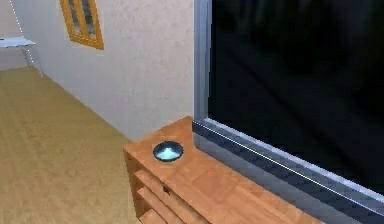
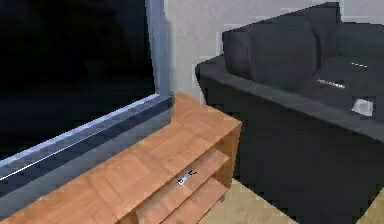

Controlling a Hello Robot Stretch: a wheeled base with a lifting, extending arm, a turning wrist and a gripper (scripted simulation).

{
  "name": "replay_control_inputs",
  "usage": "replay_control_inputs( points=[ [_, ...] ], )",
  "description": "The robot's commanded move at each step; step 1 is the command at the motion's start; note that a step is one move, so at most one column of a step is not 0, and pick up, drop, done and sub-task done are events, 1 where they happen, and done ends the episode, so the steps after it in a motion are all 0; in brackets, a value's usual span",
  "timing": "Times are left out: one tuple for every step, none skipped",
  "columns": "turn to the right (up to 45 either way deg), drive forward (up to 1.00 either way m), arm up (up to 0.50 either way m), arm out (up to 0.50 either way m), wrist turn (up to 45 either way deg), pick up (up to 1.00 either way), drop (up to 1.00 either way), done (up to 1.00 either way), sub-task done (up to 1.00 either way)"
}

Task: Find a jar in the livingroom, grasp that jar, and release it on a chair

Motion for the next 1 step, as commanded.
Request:
replay_control_inputs(
  points=[
    [-45.0,0.0,0.0,0.0,0.0,0.0,0.0,0.0,0.0]
  ],
)
